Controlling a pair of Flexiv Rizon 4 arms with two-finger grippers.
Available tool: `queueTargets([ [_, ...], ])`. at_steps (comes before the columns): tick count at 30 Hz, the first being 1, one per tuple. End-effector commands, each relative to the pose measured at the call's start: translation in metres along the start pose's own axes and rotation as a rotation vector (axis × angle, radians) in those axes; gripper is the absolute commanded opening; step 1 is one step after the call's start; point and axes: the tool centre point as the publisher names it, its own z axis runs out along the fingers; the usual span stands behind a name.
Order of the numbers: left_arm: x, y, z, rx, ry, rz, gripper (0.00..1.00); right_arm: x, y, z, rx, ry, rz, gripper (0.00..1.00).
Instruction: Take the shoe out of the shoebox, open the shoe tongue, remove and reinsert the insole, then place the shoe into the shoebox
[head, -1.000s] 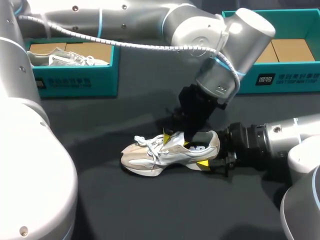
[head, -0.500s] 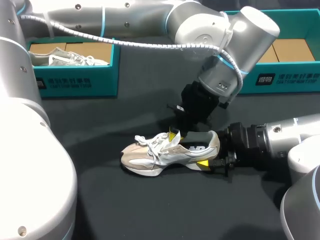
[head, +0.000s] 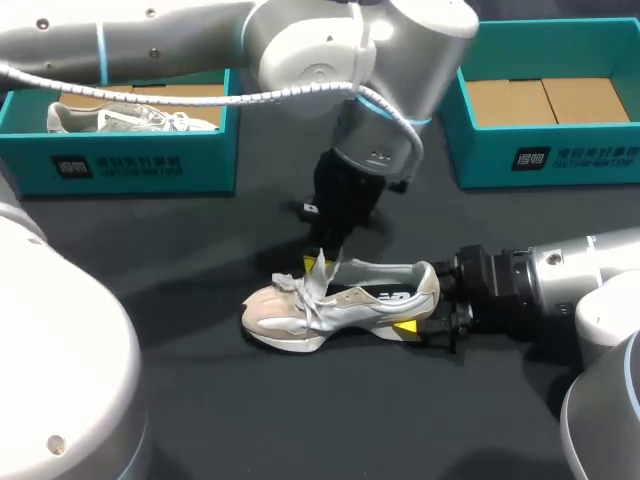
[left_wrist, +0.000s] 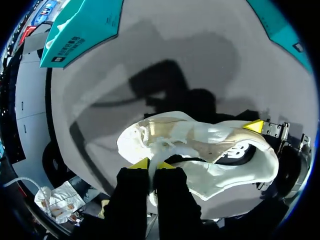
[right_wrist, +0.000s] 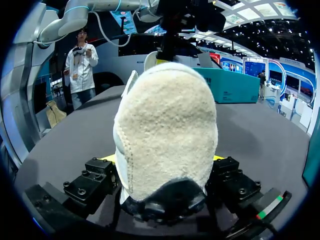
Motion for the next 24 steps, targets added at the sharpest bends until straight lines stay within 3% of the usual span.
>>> queueTargets([
  [1,-0.044,0.003,0.013,0.013,0.226,0.002,0.00,0.001,0.001,0.002,0.007,0.000,0.001,0.00],
  [9,-0.050,0.004,0.038,0.022,0.200,0.015,0.00,0.001,0.001,0.002,0.007,0.000,0.001,0.00],
  [14,-0.045,0.007,0.047,0.035,0.168,0.012,0.21,0.001,0.001,0.002,0.007,0.000,0.001,0.00],
  [18,-0.043,0.009,0.054,0.043,0.150,0.012,0.45,0.001,0.001,0.002,0.007,0.000,0.001,0.00],
  [24,-0.051,0.015,0.067,0.047,0.113,0.014,0.50,0.001,0.001,0.002,0.007,0.000,0.001,0.00],
])
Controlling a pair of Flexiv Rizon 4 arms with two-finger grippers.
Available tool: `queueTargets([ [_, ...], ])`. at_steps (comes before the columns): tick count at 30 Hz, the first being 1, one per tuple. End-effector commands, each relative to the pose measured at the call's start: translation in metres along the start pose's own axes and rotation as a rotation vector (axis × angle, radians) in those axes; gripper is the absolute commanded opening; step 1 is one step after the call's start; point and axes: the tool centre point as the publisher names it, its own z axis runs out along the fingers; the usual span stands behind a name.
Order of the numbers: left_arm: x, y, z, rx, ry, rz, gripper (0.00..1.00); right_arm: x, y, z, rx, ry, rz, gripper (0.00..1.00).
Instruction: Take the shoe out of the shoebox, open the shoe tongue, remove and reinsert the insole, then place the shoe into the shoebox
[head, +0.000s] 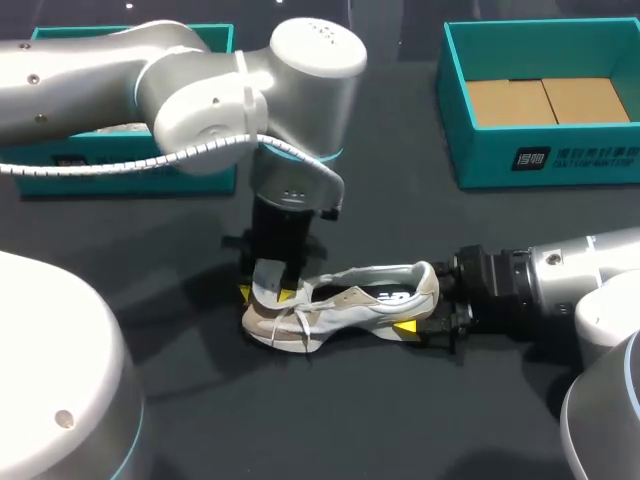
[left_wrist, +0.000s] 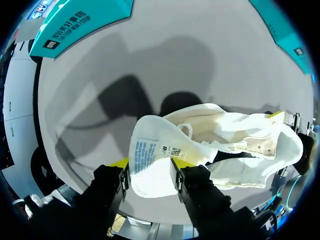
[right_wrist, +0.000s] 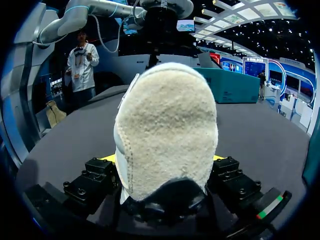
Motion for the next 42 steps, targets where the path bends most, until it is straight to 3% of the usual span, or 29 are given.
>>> queueTargets([
  [1,-0.006,0.004,0.010,0.009,-0.008,0.003,0.55,0.001,0.001,0.002,0.006,0.000,0.002,0.00],
  [6,-0.018,0.002,0.020,0.007,-0.032,-0.005,0.64,0.001,0.001,0.002,0.006,0.000,0.002,0.00],
  [8,-0.026,0.001,0.017,0.015,-0.021,0.001,0.62,0.001,0.001,0.002,0.006,0.000,0.002,0.00],
  [13,-0.044,0.000,-0.019,0.036,0.064,0.038,0.59,0.001,0.001,0.002,0.006,0.000,0.002,0.00],
  [15,-0.043,-0.001,-0.018,0.051,0.106,0.070,0.58,0.001,0.001,0.002,0.006,0.000,0.002,0.00],
  [17,-0.043,0.003,-0.040,0.070,0.155,0.135,0.60,0.001,0.001,0.002,0.006,0.000,0.002,0.00],
  [22,-0.032,0.008,-0.084,0.093,0.226,0.331,0.57,0.001,0.001,0.002,0.006,0.000,0.002,0.00],
  [26,-0.014,0.013,-0.112,0.160,0.263,0.520,0.53,0.001,0.001,0.002,0.006,0.000,0.002,0.00],
  [31,0.003,0.016,-0.141,0.187,0.294,0.818,0.48,0.001,0.001,0.002,0.006,0.000,0.002,0.00],
  [32,0.004,0.016,-0.146,0.203,0.292,0.892,0.47,0.001,0.001,0.002,0.006,0.000,0.002,0.00],
  [34,0.008,0.017,-0.156,0.222,0.296,1.012,0.34,0.001,0.001,0.002,0.006,0.000,0.002,0.00],
  [35,0.009,0.018,-0.161,0.247,0.288,1.084,0.10,0.001,0.001,0.002,0.006,0.000,0.002,0.00],
  [36,0.010,0.019,-0.165,0.280,0.279,1.154,0.00,0.001,0.001,0.002,0.006,0.000,0.002,0.00],
  [39,0.012,0.021,-0.174,0.403,0.210,1.378,0.00,0.001,0.001,0.002,0.006,0.000,0.002,0.00],
  [42,0.012,0.021,-0.174,0.403,0.210,1.378,0.00,0.001,0.001,0.002,0.006,0.000,0.002,0.00],
])
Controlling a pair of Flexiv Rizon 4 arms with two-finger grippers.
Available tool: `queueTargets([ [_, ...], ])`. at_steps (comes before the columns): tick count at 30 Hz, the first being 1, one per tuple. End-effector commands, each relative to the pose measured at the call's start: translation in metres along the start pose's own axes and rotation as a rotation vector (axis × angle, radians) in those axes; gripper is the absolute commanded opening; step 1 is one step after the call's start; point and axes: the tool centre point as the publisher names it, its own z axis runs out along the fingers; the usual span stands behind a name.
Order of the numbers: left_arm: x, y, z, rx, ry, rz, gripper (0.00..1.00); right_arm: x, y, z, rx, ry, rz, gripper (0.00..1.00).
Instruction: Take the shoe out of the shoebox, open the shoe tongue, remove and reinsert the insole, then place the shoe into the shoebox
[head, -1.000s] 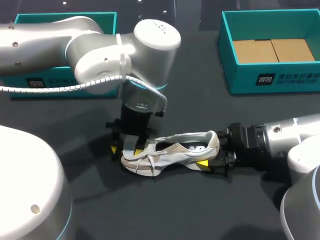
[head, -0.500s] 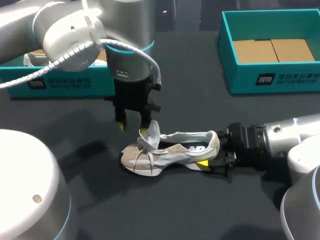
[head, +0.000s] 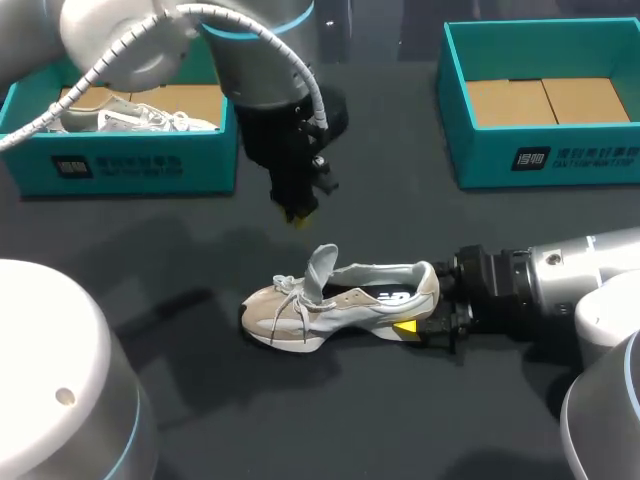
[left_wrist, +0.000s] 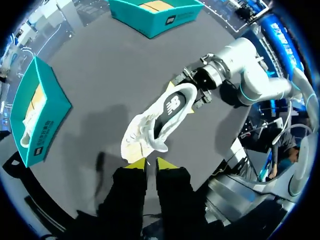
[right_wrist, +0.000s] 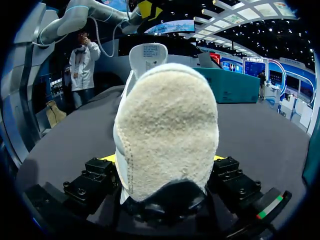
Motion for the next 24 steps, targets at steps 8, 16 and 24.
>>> queueTargets([
  [8,0.010,0.003,0.004,0.089,-0.009,0.705,0.00,0.001,0.001,0.002,0.006,0.000,0.001,0.00],
  [16,0.033,-0.013,0.030,0.184,0.010,0.918,0.00,0.001,0.001,0.002,0.006,0.000,0.001,0.00],
  [24,0.037,-0.021,0.041,0.227,0.024,0.988,0.00,0.001,0.001,0.002,0.006,0.000,0.001,0.00],
])
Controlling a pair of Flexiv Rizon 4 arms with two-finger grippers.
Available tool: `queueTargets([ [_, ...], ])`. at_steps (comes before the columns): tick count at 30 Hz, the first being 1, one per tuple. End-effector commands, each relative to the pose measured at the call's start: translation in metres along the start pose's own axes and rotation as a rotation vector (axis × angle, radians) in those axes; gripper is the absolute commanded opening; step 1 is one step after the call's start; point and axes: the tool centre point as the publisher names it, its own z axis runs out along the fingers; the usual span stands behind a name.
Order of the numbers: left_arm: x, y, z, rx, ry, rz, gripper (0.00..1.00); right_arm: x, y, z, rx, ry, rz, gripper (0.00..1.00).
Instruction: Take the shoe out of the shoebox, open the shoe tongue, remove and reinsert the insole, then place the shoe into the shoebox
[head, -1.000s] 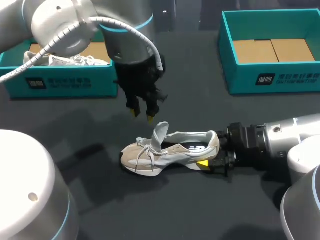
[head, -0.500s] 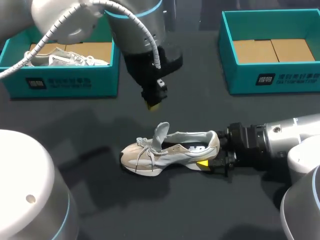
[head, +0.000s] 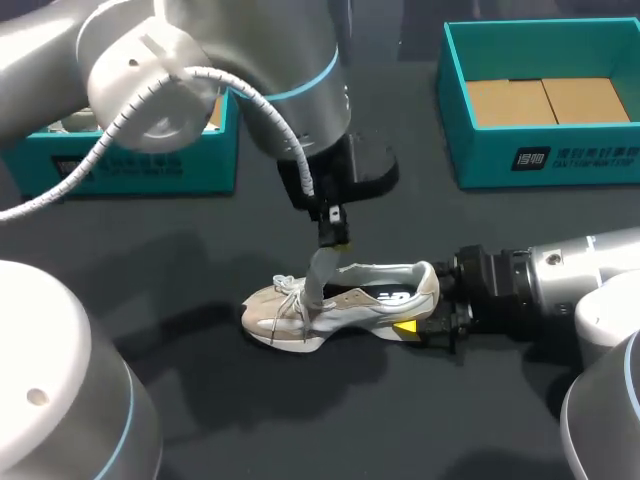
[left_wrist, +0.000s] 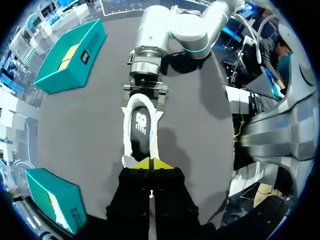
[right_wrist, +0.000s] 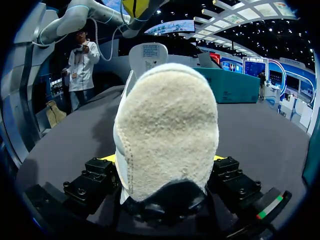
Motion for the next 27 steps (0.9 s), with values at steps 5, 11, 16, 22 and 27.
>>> queueTargets([
  [5,-0.001,0.006,0.005,0.087,0.009,0.214,0.00,0.001,0.001,0.002,0.006,0.000,0.001,0.00],
  [11,-0.003,-0.005,0.017,0.069,0.030,0.209,0.00,0.001,0.001,0.002,0.006,0.000,0.001,0.00],
  [16,-0.007,-0.017,0.051,0.026,0.055,0.156,0.00,0.001,0.001,0.002,0.006,0.000,0.001,0.00],
  [22,-0.010,-0.032,0.077,0.033,0.073,0.118,0.00,0.001,0.001,0.002,0.006,0.000,0.001,0.00],
  [27,-0.010,-0.032,0.077,0.033,0.073,0.118,0.00,0.001,0.001,0.002,0.006,0.000,0.001,0.00],
])
